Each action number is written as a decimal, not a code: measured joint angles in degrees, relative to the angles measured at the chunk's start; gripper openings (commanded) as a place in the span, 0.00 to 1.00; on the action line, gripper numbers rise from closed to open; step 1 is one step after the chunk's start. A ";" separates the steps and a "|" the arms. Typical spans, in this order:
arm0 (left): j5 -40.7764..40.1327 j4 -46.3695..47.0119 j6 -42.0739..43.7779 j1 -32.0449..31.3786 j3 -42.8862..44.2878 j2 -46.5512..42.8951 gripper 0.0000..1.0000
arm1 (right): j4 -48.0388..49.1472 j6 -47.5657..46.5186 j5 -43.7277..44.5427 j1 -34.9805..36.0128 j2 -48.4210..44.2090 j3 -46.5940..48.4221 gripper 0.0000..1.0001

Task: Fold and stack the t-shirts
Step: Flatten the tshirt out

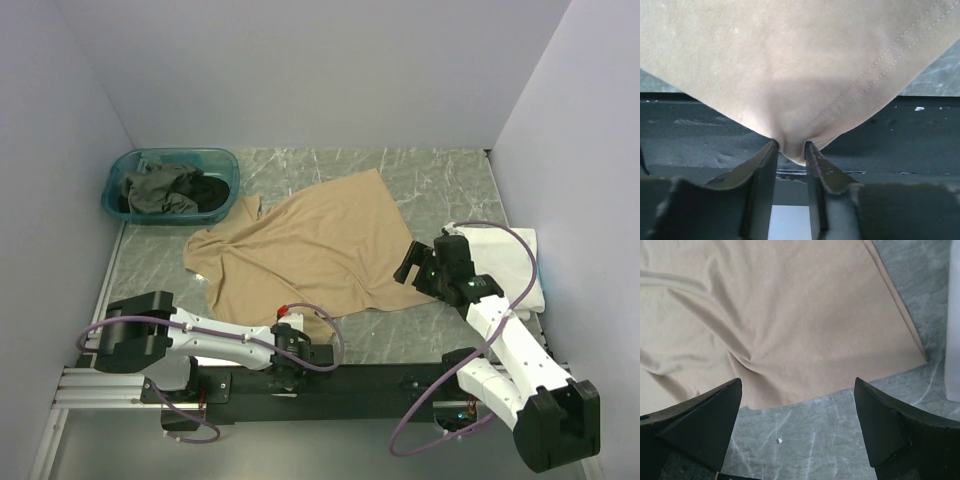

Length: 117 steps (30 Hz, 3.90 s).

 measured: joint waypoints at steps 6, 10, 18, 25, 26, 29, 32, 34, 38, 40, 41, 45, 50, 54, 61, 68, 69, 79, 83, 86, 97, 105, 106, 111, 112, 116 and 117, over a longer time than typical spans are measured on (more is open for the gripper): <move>1.01 1.70 1.31 0.42 -0.17 -0.02 0.06 | -1.01 0.00 1.53 -0.59 -2.25 -0.02 0.99; 1.70 2.84 2.32 0.59 -0.59 -0.42 0.01 | -1.95 0.02 2.16 -0.83 -2.78 -0.04 0.99; 0.39 1.07 2.12 3.21 -0.81 -1.36 0.01 | -4.92 1.36 2.45 -1.51 -5.11 -0.02 0.99; -10.86 -7.76 1.46 17.77 -1.20 -11.02 0.01 | -8.02 5.53 3.74 -2.29 -7.39 -0.74 0.99; -12.39 -7.72 1.81 20.28 -1.55 -13.40 0.01 | -8.48 6.23 3.78 -2.36 -7.08 -0.94 0.99; -16.70 -7.72 3.45 28.02 -2.97 -19.91 0.01 | -9.33 8.33 4.66 -2.45 -5.38 -1.77 0.99; -19.69 -7.32 4.94 32.48 -4.17 -23.21 0.01 | -9.86 10.95 5.66 -2.54 -3.56 -3.28 1.00; -20.55 -6.64 6.19 33.86 -5.07 -24.74 0.01 | -9.77 12.39 5.92 -2.71 -2.69 -4.46 1.00; -21.31 -5.29 8.59 37.70 -7.04 -27.50 0.01 | -10.03 14.51 7.98 -3.10 0.04 -5.22 0.98; -21.49 -4.63 9.60 39.56 -7.89 -28.39 0.01 | -10.05 15.19 10.45 -3.45 1.92 -5.22 0.96; -21.53 -4.20 10.27 40.39 -8.28 -28.81 0.01 | -10.03 15.50 11.39 -3.72 2.91 -5.22 0.93; -21.11 -1.88 12.79 41.68 -9.60 -30.27 0.01 | -9.11 16.00 13.88 -4.07 5.16 -5.22 0.86; -20.81 -0.04 14.86 41.90 -9.73 -30.86 0.01 | -6.86 15.78 14.60 -4.13 7.23 -5.22 0.78; -20.63 0.96 15.78 41.97 -9.73 -30.84 0.01 | -4.17 15.21 14.88 -4.15 9.57 -4.87 0.70; -20.65 0.92 16.13 42.03 -9.73 -30.73 0.01 | 0.81 13.60 13.77 -4.33 12.83 -4.26 0.16; -20.90 0.26 16.02 42.14 -9.60 -31.17 0.01 | 1.22 12.48 14.21 -4.33 9.53 -4.57 0.00; -21.11 0.02 16.00 42.14 -9.38 -31.41 0.01 | 1.22 12.20 14.62 -4.33 8.94 -4.57 0.00; -25.92 -4.00 16.70 42.16 2.03 -34.07 0.01 | -0.28 7.26 16.00 -4.33 -4.39 1.75 0.00; -31.08 -5.92 18.95 42.16 14.14 -34.21 0.01 | -1.40 5.60 16.59 -4.33 -9.99 11.65 0.00; -34.42 -4.35 24.11 42.18 23.74 -34.99 0.01 | -2.51 4.07 17.64 -4.33 -11.93 20.26 0.00; -31.32 15.65 55.84 42.16 45.16 -39.71 0.01 | -10.62 -2.64 18.60 -4.33 -12.00 50.53 0.00; -21.66 18.58 69.05 42.16 65.31 -34.47 0.01 | -15.45 -6.19 15.39 -4.33 -11.56 69.64 0.00; -20.81 18.69 70.29 42.16 67.17 -34.05 0.01 | -15.82 -6.43 14.80 -4.33 -11.47 71.17 0.00; -15.74 17.73 74.60 42.18 80.06 -30.29 0.01 | -17.38 -6.84 10.64 -4.33 -11.47 76.54 0.00; -14.51 17.75 75.03 42.21 81.05 -30.25 0.01 | -17.86 -6.88 9.88 -4.33 -11.43 77.33 0.00; -11.06 18.49 76.22 42.40 81.46 -31.61 0.01 | -19.17 -6.95 7.74 -4.33 -11.47 79.52 0.00; -10.56 19.02 76.48 42.47 80.56 -32.28 0.01 | -19.17 -6.95 7.39 -4.33 -11.63 79.49 0.00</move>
